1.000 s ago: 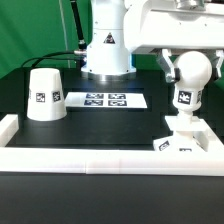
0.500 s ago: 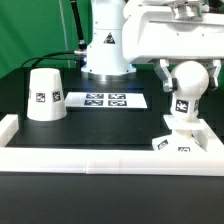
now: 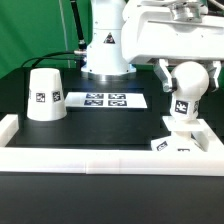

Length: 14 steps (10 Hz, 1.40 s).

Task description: Assemble lamp

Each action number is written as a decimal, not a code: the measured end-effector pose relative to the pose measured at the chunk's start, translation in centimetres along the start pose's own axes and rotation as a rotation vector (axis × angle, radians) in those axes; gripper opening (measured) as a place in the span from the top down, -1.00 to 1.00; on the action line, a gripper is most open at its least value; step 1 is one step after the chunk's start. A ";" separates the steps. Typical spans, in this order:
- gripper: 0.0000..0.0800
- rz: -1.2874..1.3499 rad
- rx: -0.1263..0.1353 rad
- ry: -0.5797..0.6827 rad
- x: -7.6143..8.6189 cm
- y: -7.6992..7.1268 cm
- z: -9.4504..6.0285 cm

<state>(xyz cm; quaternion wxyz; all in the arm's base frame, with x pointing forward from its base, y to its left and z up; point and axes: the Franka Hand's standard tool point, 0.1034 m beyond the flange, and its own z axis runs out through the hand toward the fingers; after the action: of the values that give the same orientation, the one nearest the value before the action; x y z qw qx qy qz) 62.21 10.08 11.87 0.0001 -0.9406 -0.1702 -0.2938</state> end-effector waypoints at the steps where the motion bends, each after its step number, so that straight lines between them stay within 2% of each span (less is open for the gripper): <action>1: -0.62 0.000 0.000 0.000 0.0 0.0 0.0; 2: -0.62 0.000 0.000 0.000 0.0 0.0 0.0; 3: -0.73 0.000 0.000 0.000 0.0 0.0 0.0; 5: -0.75 0.001 0.001 -0.004 0.0 0.1 -0.1; 10: -0.75 0.004 -0.002 0.002 0.9 0.6 -1.2; 14: -0.75 0.005 -0.004 0.002 0.8 0.7 -1.4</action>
Offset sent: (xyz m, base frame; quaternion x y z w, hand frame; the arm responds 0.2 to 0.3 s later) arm 0.0000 0.0000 0.0000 0.0000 0.0000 0.0000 1.0000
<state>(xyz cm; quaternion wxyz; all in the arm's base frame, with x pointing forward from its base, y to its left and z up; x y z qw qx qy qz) 62.33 9.55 13.52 -0.0007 -0.9408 -0.1673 -0.2949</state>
